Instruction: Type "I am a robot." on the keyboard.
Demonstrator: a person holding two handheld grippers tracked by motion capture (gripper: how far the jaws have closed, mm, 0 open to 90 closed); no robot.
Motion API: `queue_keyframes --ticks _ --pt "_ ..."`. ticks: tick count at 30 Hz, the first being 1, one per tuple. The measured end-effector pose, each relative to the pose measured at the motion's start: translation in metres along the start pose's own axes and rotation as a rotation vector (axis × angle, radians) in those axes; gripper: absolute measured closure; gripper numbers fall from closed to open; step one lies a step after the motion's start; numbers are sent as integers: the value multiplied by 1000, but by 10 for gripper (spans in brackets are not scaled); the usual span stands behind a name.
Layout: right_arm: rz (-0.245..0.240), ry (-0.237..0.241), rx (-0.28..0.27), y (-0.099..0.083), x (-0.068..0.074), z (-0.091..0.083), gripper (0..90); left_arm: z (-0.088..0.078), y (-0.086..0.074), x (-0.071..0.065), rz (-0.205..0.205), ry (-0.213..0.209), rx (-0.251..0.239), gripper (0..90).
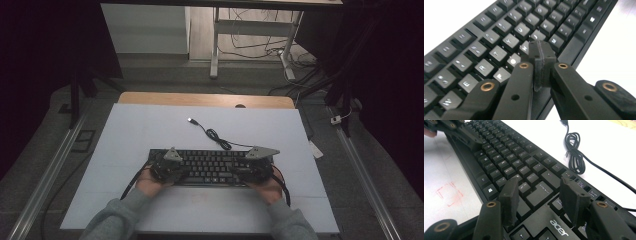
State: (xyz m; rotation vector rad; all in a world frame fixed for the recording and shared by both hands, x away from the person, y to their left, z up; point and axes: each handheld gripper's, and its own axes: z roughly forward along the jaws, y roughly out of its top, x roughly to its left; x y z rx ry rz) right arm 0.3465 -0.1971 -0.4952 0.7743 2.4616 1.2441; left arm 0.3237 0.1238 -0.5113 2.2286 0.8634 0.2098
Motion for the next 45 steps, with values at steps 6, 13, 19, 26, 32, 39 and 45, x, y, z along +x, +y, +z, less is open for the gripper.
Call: queue_keyframes --ticks 6,13,19,26,32,39,45 --pt "3 -2 -5 0 -1 0 505 -18 0 8 -26 13 -56 868" --pt "2 -4 -7 0 0 -1 505 -33 -3 21 -109 41 -120 616" --pt "3 -2 -6 0 0 -1 501 -37 -6 30 -159 69 -125 436" --pt "3 0 -6 0 0 -1 498 -40 -8 35 -171 83 -124 386" --pt "4 -1 -7 0 0 -1 497 -40 -9 36 -173 90 -123 379" --pt "3 -3 -10 1 -1 -2 497 -41 -9 37 -168 95 -122 377" --pt "0 -1 -24 3 0 -3 497 -40 -9 36 -169 95 -120 375"
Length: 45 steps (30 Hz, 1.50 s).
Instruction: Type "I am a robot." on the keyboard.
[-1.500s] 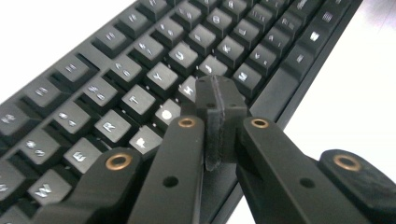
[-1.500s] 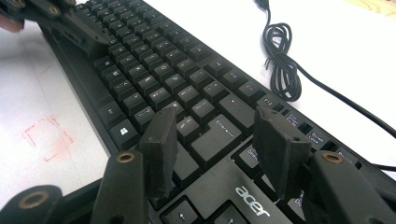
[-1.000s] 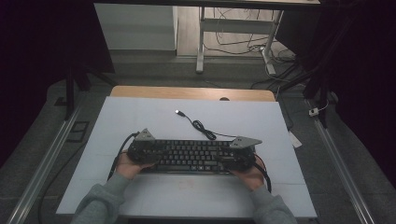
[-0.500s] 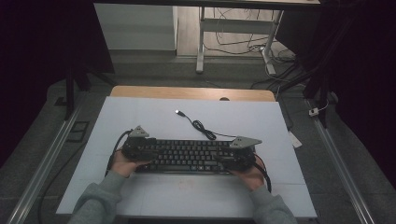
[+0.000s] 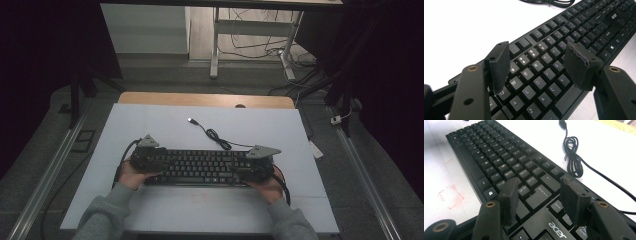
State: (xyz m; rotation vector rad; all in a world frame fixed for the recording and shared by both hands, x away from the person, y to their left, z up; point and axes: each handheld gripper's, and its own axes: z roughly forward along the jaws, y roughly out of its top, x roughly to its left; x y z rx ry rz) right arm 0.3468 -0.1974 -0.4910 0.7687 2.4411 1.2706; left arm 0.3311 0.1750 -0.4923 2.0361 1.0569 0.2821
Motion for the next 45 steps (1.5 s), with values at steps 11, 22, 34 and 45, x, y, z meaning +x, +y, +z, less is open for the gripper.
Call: queue_keyframes --ticks 11,22,34,45 --pt "20 29 -31 14 3 3 497 2 0 -1 5 4 10 358" --pt "10 49 -26 29 8 17 497 2 0 0 -2 10 12 336" --pt "12 58 -11 38 11 30 502 4 0 0 -3 11 19 323" --pt "14 84 6 47 14 46 624 4 0 1 -8 12 20 318"
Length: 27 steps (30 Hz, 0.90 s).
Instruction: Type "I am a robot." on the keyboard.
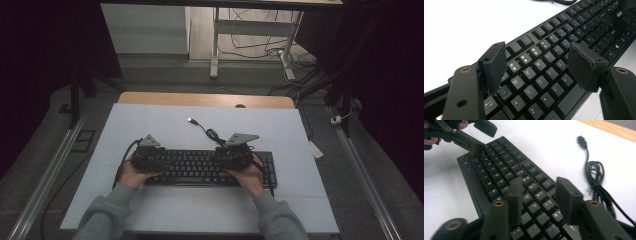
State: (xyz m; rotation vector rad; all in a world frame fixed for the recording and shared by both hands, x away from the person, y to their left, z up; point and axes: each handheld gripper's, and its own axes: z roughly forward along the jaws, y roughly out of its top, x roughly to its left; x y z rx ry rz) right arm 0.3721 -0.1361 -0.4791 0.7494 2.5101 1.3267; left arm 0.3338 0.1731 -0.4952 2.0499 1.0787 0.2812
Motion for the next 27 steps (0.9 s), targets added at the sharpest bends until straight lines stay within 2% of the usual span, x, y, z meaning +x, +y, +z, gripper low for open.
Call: queue_keyframes --ticks 10,19,27 --pt "1 68 68 1 2 19 899 1 0 -1 3 -3 4 316" --pt "-17 64 135 0 7 43 900 1 0 0 4 -6 8 316" --pt "-2 51 153 -4 4 48 900 1 0 0 14 -6 15 315"
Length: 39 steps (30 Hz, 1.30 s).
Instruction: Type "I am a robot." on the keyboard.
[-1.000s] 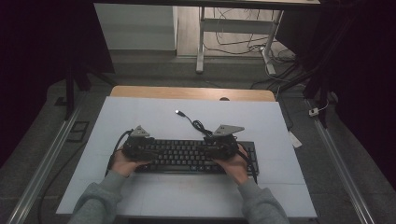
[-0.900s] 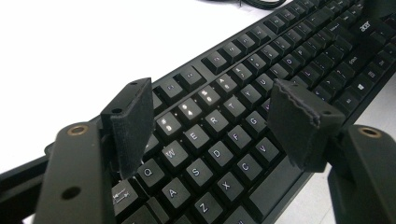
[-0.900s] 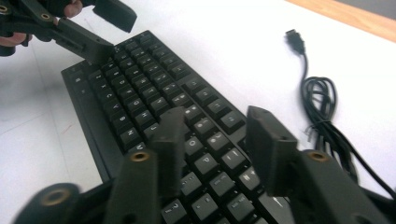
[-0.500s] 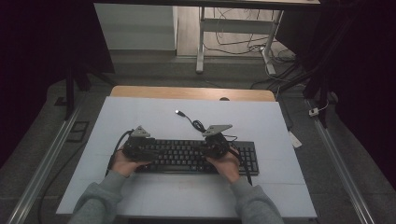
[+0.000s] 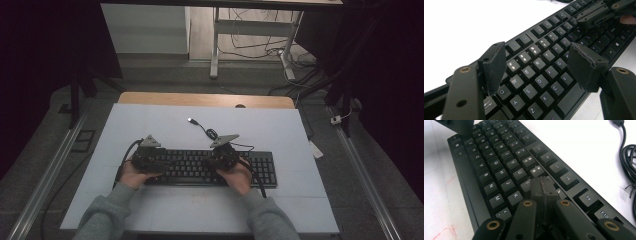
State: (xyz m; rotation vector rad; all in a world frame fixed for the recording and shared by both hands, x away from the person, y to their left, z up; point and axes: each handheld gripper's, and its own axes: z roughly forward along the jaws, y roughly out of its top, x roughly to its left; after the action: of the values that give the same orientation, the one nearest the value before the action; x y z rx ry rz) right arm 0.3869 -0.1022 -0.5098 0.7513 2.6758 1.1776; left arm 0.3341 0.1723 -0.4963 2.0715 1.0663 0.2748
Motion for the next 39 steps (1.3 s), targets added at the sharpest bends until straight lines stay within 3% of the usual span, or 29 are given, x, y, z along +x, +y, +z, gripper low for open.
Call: queue_keyframes --ticks 18,28,34,39 --pt "-21 -13 7 -1 3 4 900 1 0 -1 10 2 4 313" --pt "-20 -20 -66 -2 1 -16 894 -2 -1 1 1 9 -7 314" --pt "9 -57 -110 -15 -2 -36 664 -2 -1 2 1 12 -11 314" --pt "28 -97 -146 -26 -5 -53 556 -2 -1 2 1 15 -12 314"
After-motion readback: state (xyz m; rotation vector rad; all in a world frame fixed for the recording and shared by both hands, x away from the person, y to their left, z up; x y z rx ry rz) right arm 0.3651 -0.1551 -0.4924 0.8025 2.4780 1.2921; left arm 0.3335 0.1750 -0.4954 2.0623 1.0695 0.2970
